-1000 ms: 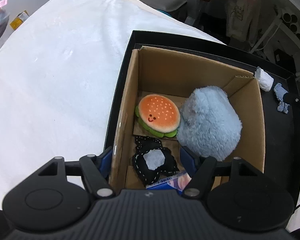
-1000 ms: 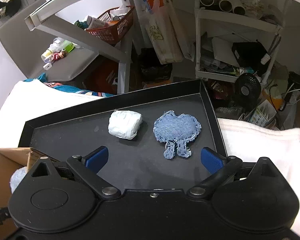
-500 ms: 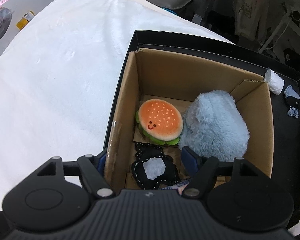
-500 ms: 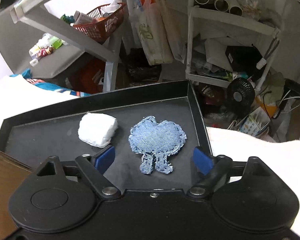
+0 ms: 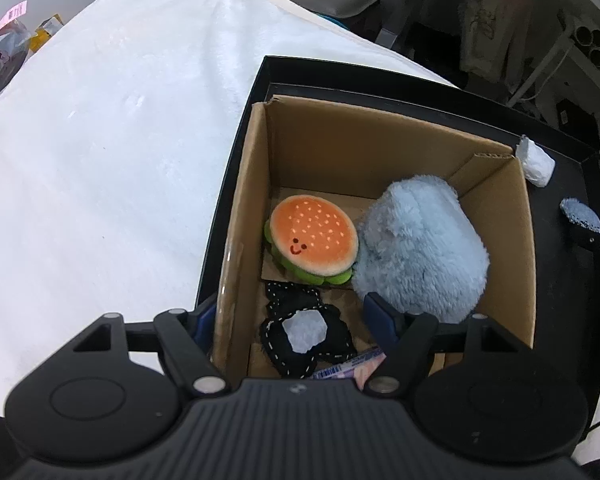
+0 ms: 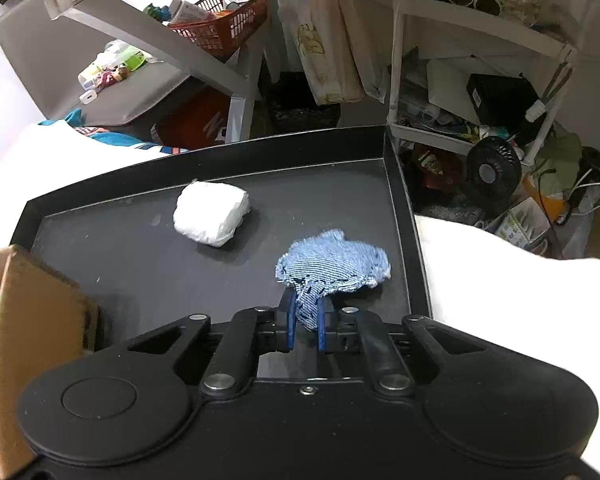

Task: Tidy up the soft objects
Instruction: 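Carry the denim cutout into the box and open the right gripper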

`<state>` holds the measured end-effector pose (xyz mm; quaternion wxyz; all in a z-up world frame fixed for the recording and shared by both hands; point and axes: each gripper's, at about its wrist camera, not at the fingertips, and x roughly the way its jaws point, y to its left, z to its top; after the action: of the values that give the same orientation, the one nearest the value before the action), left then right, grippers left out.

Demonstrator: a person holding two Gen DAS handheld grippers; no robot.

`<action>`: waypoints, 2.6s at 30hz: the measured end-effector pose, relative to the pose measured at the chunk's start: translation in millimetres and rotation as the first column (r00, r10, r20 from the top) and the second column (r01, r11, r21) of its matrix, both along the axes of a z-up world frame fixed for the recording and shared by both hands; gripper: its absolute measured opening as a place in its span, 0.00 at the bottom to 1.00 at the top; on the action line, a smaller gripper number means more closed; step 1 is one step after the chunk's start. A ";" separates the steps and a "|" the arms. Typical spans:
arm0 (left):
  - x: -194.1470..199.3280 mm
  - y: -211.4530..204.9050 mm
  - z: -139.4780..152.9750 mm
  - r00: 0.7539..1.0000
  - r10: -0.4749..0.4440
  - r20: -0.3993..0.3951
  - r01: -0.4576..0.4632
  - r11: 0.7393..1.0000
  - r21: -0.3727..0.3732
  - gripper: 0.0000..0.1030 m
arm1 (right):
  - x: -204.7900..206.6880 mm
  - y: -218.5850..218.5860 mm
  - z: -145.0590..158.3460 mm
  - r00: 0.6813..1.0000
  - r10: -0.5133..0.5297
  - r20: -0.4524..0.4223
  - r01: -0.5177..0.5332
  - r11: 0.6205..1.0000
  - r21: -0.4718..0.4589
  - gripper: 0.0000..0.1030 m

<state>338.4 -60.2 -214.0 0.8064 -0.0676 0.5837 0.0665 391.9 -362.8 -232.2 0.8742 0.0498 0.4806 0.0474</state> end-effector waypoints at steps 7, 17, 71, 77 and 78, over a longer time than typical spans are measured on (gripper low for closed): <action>-12.8 5.6 2.6 1.000 -0.003 0.006 0.003 0.999 -0.034 0.71 | -20.7 6.6 27.9 1.000 0.014 0.023 -0.014 1.000 0.007 0.10; -37.0 25.6 15.3 0.999 0.003 0.045 0.001 0.997 -0.083 0.71 | -52.4 42.1 68.4 0.995 0.084 0.056 -0.085 0.996 0.017 0.10; -82.5 77.8 5.6 0.995 0.029 0.095 -0.001 0.958 -0.287 0.24 | -125.5 166.5 118.3 0.977 0.210 0.032 -0.208 0.976 -0.070 0.55; -78.2 73.6 9.0 0.996 0.030 0.089 -0.006 0.967 -0.254 0.36 | -115.5 149.1 115.8 0.980 0.190 0.054 -0.187 0.981 -0.061 0.55; -76.7 72.9 9.8 0.996 0.031 0.087 -0.008 0.969 -0.246 0.40 | -113.2 146.2 115.0 0.981 0.187 0.059 -0.184 0.981 -0.057 0.55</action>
<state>261.7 12.6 -204.2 0.8168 -0.1757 0.5496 -0.0014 278.7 -216.7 -117.2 0.8818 -0.0191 0.4562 0.1180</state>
